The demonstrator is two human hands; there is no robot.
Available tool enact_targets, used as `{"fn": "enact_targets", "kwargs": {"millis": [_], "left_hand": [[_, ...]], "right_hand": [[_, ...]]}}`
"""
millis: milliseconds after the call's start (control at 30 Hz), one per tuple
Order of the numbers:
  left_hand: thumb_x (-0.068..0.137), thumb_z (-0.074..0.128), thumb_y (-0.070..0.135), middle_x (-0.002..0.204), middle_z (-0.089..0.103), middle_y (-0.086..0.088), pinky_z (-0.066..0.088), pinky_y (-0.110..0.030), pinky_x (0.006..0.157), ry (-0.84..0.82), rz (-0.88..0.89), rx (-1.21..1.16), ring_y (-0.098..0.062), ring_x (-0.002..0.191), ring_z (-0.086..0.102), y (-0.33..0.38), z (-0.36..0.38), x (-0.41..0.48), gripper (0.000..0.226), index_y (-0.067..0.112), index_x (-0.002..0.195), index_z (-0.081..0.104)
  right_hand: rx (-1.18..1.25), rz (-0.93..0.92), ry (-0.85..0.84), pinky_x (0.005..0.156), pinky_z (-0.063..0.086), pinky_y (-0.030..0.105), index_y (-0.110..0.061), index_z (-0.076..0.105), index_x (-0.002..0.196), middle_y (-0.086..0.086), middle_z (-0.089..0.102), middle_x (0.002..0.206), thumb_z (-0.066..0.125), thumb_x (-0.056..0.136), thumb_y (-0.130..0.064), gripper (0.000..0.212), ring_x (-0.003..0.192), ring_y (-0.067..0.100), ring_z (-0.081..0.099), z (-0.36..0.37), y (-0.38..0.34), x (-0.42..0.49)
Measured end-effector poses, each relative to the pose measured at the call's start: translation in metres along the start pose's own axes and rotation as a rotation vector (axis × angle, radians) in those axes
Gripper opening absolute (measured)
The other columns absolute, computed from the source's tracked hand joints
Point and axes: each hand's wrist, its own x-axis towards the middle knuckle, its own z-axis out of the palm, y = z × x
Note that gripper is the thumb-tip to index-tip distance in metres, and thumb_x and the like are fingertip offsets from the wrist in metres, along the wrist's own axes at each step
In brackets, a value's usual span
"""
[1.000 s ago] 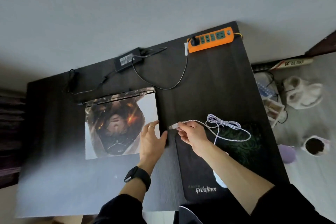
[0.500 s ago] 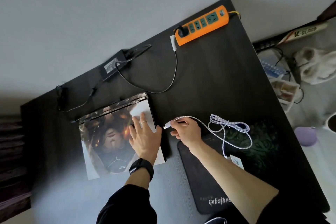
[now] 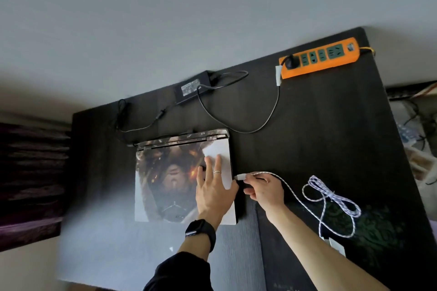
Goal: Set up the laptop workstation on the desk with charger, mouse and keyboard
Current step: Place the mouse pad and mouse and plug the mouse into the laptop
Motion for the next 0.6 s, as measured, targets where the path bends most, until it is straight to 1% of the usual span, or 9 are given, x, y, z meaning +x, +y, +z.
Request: {"fn": "enact_targets", "kwargs": {"millis": [133, 267, 367, 433, 500, 600], "left_hand": [[0.086, 0.052, 0.055, 0.165, 0.004, 0.003, 0.025, -0.041, 0.117, -0.005, 0.016, -0.006, -0.034, 0.149, 0.009, -0.007, -0.001, 0.001, 0.086, 0.036, 0.156, 0.005], [0.088, 0.047, 0.060, 0.166, -0.001, 0.004, 0.018, -0.042, 0.120, -0.026, 0.018, 0.005, -0.033, 0.150, 0.003, -0.015, 0.003, 0.002, 0.086, 0.037, 0.156, 0.000], [0.088, 0.049, 0.060, 0.166, 0.001, 0.001, 0.016, -0.042, 0.120, -0.004, 0.050, 0.010, -0.034, 0.149, 0.005, -0.018, 0.005, 0.002, 0.086, 0.035, 0.156, 0.003], [0.089, 0.051, 0.060, 0.166, 0.003, 0.002, 0.017, -0.042, 0.120, 0.012, 0.072, -0.006, -0.034, 0.149, 0.007, -0.020, 0.006, 0.001, 0.086, 0.034, 0.156, 0.005], [0.088, 0.053, 0.059, 0.166, 0.001, 0.004, 0.017, -0.041, 0.119, 0.006, 0.086, -0.028, -0.032, 0.149, 0.005, -0.025, 0.005, 0.000, 0.087, 0.035, 0.156, 0.005], [0.084, 0.059, 0.061, 0.165, -0.005, 0.010, 0.021, -0.038, 0.119, -0.036, 0.109, -0.037, -0.027, 0.149, 0.001, -0.031, 0.002, 0.001, 0.094, 0.039, 0.156, 0.003]], "right_hand": [[-0.045, -0.013, -0.004, 0.056, 0.052, 0.022, -0.009, 0.074, 0.090, 0.002, 0.079, 0.083, 0.072, 0.092, -0.017, 0.008, 0.060, 0.014, 0.074, 0.002, 0.002, -0.001], [-0.045, -0.002, 0.002, 0.054, 0.053, 0.023, -0.006, 0.073, 0.090, 0.004, 0.079, 0.082, 0.071, 0.092, -0.014, 0.008, 0.058, 0.015, 0.073, 0.003, 0.006, -0.005], [-0.077, -0.018, 0.024, 0.054, 0.054, 0.025, -0.007, 0.073, 0.089, 0.003, 0.078, 0.081, 0.071, 0.092, -0.015, 0.008, 0.057, 0.015, 0.073, 0.002, 0.007, -0.006], [-0.138, -0.057, 0.062, 0.057, 0.056, 0.027, -0.008, 0.072, 0.088, 0.001, 0.078, 0.080, 0.069, 0.093, -0.018, 0.011, 0.058, 0.017, 0.074, 0.006, 0.009, -0.005], [-0.187, -0.091, 0.095, 0.064, 0.059, 0.031, -0.010, 0.070, 0.085, -0.001, 0.077, 0.078, 0.068, 0.095, -0.021, 0.014, 0.057, 0.016, 0.074, 0.011, 0.011, -0.004], [-0.169, -0.107, 0.118, 0.067, 0.059, 0.032, -0.011, 0.069, 0.085, -0.002, 0.077, 0.078, 0.067, 0.095, -0.023, 0.016, 0.056, 0.015, 0.073, 0.016, 0.012, -0.004]]}}
